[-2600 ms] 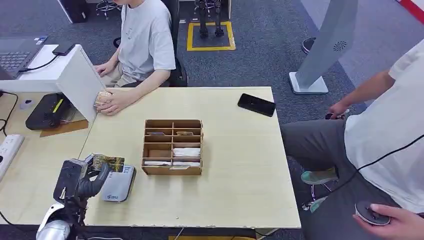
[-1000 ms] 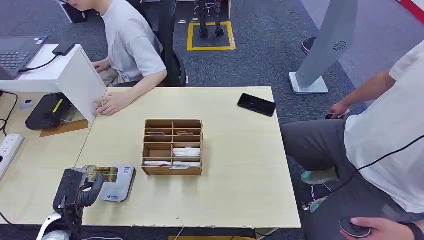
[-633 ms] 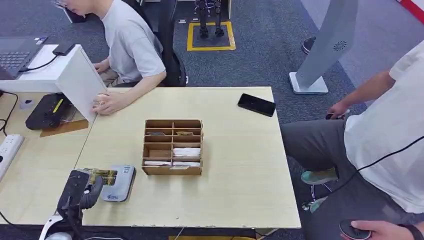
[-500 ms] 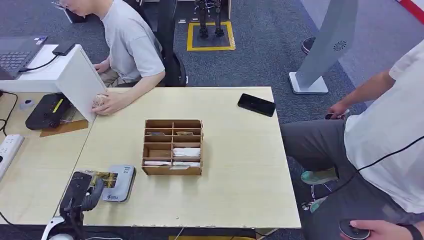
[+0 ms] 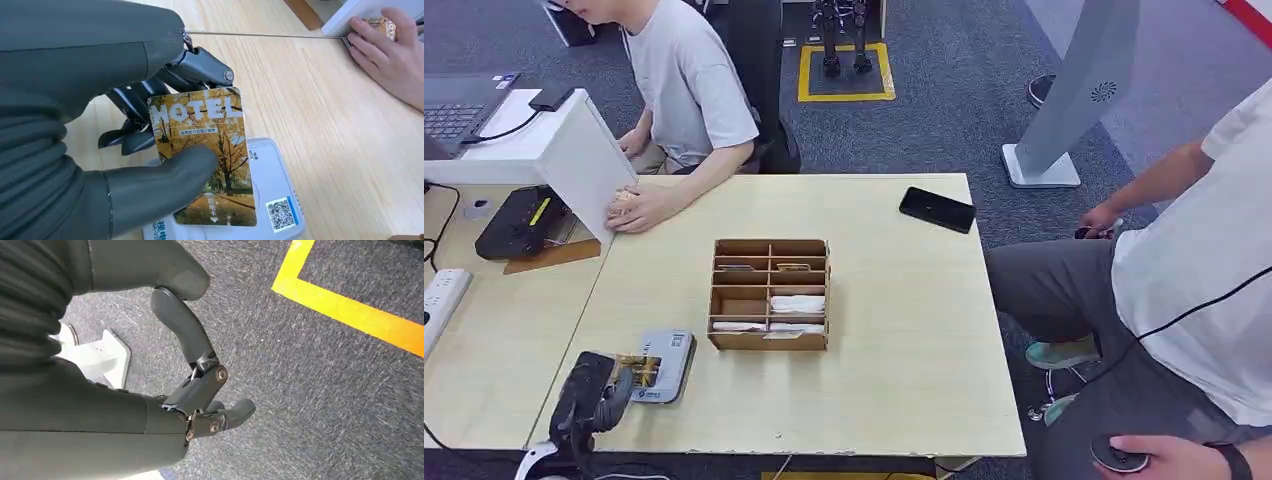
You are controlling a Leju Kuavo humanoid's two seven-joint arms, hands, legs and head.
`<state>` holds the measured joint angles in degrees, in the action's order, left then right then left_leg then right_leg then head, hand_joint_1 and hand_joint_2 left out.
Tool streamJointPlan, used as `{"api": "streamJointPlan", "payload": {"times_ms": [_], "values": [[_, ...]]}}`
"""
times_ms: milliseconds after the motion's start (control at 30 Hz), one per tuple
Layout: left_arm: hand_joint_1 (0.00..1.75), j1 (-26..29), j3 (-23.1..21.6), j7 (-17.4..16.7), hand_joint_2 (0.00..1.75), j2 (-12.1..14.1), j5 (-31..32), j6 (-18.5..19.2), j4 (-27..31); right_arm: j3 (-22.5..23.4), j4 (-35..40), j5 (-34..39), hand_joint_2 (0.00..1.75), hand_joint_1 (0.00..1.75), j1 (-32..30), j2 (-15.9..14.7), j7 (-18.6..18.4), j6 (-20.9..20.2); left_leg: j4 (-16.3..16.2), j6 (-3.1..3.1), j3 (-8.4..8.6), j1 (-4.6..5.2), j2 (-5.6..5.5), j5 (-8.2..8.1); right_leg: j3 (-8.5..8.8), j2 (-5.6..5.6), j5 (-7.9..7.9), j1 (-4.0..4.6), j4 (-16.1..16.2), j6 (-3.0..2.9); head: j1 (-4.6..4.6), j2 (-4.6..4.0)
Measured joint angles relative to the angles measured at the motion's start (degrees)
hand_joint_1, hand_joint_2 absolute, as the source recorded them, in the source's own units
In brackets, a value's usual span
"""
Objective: Pass the card to the sensor for recognition and then transmit it.
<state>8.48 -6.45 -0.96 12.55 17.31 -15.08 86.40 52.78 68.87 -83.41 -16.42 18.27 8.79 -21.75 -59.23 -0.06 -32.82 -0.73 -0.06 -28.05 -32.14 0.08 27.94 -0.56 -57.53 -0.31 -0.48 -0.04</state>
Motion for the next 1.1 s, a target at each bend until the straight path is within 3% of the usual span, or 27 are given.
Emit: {"api": "streamJointPlan", "payload": {"times_ms": [1100], "values": [[1.75, 0.45, 0.00, -1.64, 1.75, -0.72, 2.34, -0.85, -3.10, 0.00, 0.00, -1.18, 1.75, 0.00, 0.01, 0.00, 0.46, 0.07, 0.00, 0.00, 0.05, 0.00, -0.01, 0.00, 0.08, -0.01, 0.00, 0.00, 0.00, 0.00, 0.00, 0.00]]}}
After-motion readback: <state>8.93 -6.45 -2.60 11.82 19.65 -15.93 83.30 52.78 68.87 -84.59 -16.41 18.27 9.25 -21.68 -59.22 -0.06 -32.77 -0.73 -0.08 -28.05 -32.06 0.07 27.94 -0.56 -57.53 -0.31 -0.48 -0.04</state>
